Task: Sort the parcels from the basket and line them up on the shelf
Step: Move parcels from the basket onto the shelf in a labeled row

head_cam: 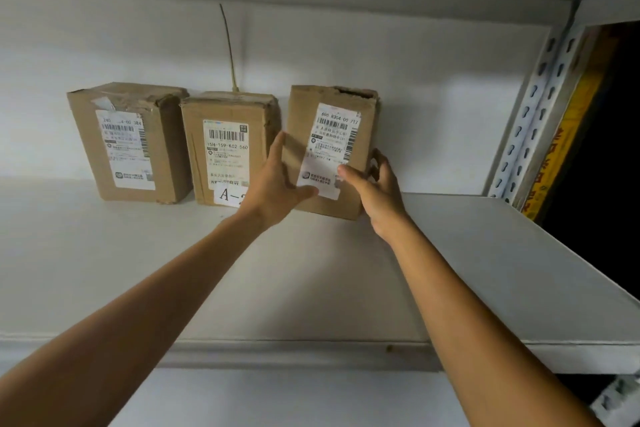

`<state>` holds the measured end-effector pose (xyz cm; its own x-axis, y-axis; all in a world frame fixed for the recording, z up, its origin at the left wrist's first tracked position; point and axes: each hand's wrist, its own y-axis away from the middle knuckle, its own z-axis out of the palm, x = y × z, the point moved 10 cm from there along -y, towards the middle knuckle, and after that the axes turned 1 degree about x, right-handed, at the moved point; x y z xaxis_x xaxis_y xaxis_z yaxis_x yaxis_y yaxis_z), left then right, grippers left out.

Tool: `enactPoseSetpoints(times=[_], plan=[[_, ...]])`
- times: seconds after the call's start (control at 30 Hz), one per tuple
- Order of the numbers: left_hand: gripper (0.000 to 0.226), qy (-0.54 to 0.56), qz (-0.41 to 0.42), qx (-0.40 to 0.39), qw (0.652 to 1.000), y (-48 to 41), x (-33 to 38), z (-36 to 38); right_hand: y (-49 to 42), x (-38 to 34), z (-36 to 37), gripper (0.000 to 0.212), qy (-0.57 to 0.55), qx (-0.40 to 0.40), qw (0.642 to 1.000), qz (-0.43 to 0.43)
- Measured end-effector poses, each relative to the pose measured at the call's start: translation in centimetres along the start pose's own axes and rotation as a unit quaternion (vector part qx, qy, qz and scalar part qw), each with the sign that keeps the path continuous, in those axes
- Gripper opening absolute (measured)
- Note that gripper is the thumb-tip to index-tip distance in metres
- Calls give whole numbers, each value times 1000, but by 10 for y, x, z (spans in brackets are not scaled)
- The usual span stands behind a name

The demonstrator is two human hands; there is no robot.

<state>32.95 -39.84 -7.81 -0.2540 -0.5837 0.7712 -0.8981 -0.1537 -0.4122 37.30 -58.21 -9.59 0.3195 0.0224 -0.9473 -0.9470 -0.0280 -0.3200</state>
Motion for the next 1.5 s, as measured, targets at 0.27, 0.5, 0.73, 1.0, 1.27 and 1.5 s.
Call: enactPoseSetpoints(times=[0.27, 0.5, 0.73, 1.0, 1.27, 1.5], plan=[[120, -82, 13, 56, 995, -16, -7, 13, -24, 14, 14, 64, 145, -40, 988, -31], [96, -84, -18, 84, 993, -25, -10, 15, -40, 24, 13, 68, 203, 7, 979, -33], [100, -92, -22, 35, 995, -11, -13, 15, -38, 14, 6, 57, 250, 40, 968, 1], [64, -146, 46, -17, 988, 9, -3, -7, -6, -16, 12, 44, 189, 31, 981, 28], [50, -181, 130, -153, 963, 30, 0, -17, 78, -29, 24, 52, 306, 48, 950, 32], [47, -123, 184, -294, 930, 74, 5, -5, 162, -38, 22, 59, 399, 108, 907, 82]])
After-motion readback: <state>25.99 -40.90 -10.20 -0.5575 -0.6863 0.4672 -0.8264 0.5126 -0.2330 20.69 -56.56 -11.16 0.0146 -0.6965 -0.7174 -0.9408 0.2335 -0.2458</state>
